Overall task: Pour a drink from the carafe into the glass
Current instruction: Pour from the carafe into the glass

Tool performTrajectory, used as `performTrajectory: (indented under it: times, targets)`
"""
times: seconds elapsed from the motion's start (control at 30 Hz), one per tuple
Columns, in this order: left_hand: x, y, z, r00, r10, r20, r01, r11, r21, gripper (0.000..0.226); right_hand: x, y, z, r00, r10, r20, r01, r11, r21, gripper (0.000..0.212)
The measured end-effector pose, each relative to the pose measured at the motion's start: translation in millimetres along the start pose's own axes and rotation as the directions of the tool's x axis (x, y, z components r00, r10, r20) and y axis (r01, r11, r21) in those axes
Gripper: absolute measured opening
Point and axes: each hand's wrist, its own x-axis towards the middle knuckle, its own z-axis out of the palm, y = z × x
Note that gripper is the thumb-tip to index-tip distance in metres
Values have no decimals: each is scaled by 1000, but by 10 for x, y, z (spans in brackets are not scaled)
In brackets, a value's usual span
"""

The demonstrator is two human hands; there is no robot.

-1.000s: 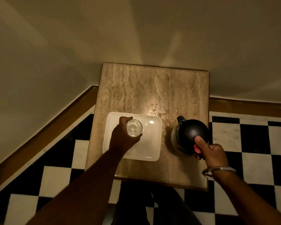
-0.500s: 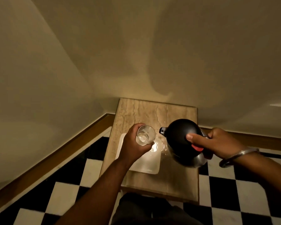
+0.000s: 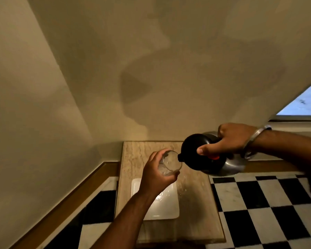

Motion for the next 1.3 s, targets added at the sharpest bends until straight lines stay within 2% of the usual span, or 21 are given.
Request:
performTrajectory:
  times: [0.27,0.47,0.73,1.3]
  targets:
    - [-34,169,-153,998,33,55,-33,999,-14,75,-250,-401,-107,998,15,-67,-23,991,-130,94]
    - [-58,336,-238,995,77,67,-77,997,0,77,-385,-590,-165,989,-1,-147,-35,968,-247,81]
    - [-50,509,-241,996,86,12,-86,996,-20,77,-506,-657,-231,973,-57,-226,-27,936,-352,71]
    - [13,763,-43,996,60,-72,-63,998,-28,76,-607,-551,-450,944,-201,-261,37,852,-522,74]
